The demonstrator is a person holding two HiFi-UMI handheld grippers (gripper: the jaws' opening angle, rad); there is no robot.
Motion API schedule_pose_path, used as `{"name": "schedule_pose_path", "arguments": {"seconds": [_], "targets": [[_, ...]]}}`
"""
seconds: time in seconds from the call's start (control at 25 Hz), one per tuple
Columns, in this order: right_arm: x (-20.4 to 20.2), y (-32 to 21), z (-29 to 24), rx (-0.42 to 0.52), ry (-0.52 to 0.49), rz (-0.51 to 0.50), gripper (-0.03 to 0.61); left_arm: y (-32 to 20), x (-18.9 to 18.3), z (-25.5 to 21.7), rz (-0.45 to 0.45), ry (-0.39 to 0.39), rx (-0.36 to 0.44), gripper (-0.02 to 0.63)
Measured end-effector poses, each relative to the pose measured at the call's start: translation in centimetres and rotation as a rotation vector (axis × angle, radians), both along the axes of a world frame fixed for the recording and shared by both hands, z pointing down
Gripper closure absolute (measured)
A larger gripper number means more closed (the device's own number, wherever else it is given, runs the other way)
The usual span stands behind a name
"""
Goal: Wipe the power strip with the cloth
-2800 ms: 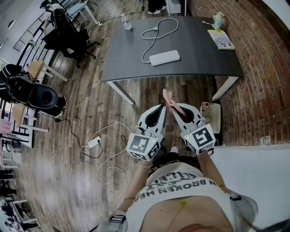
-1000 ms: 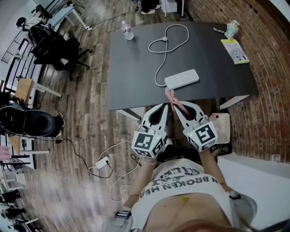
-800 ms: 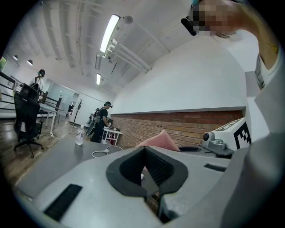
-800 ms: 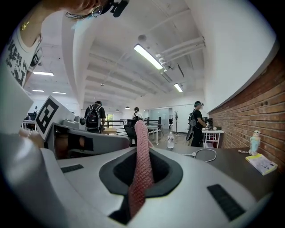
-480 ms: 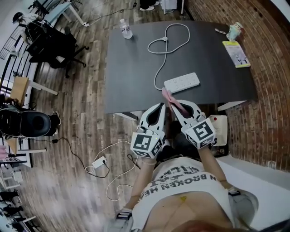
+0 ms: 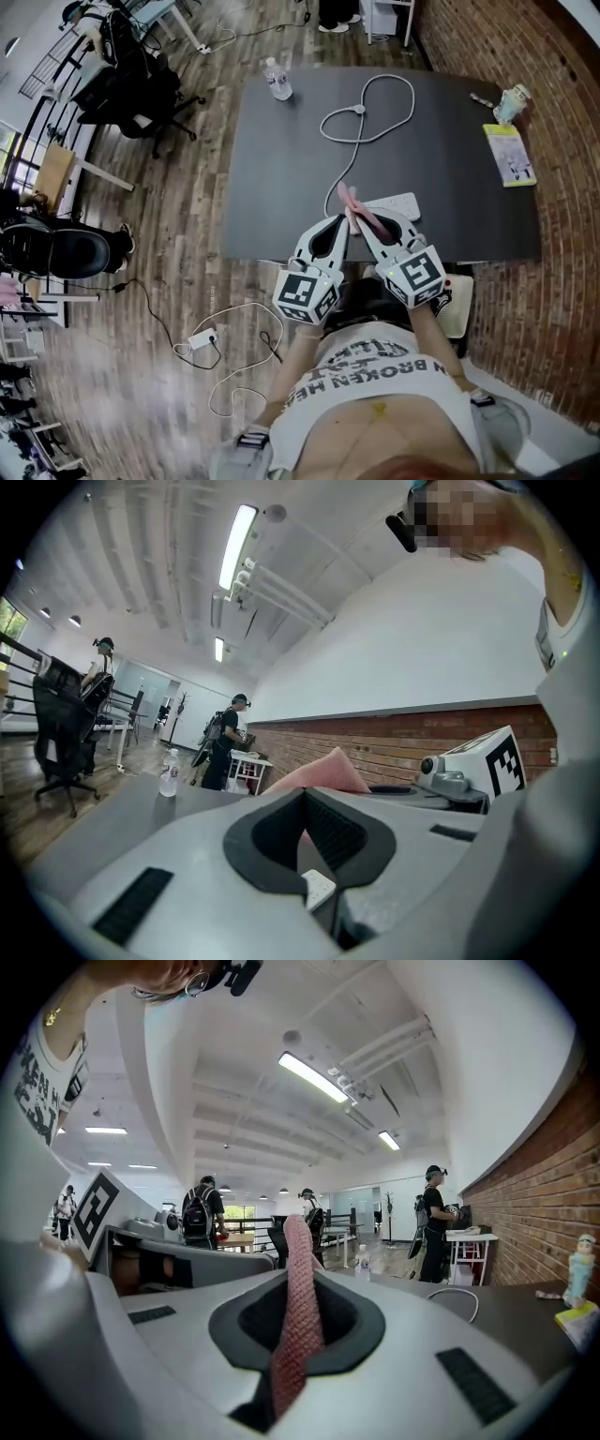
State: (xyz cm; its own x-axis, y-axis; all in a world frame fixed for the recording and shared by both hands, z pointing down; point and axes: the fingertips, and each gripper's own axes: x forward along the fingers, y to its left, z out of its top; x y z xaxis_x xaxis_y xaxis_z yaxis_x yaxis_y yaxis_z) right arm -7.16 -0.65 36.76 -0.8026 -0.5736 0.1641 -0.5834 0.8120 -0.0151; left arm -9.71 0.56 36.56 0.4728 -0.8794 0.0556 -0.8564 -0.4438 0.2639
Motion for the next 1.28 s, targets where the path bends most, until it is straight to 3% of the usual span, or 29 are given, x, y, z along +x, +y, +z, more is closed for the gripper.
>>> {"name": "schedule_pose_path", "arguments": {"seconds": [0.32, 0.76, 1.04, 1.28], "targets": [[0.7, -5.2, -0.4, -0.003, 0.003, -0.059, 0.561, -4.9, 0.9, -0.5, -0.053, -0.013, 0.005, 0.609], [2.0, -8.6, 2.1, -0.039, 0.024, -0.111, 0.561, -8.0, 1.4, 1.9, -0.120, -0.063, -0.030, 0.609], [2.0, -9.8, 2.7, -0.052, 0.043, -0.083, 0.561, -8.9, 0.7, 3.0, -0.100, -0.063, -0.059, 0.609], [1.6, -11.0, 3.9, -0.072, 0.059, -0.031, 0.561, -10.1, 0.3, 3.9, -0.029, -0.066, -0.065, 0.608]]}}
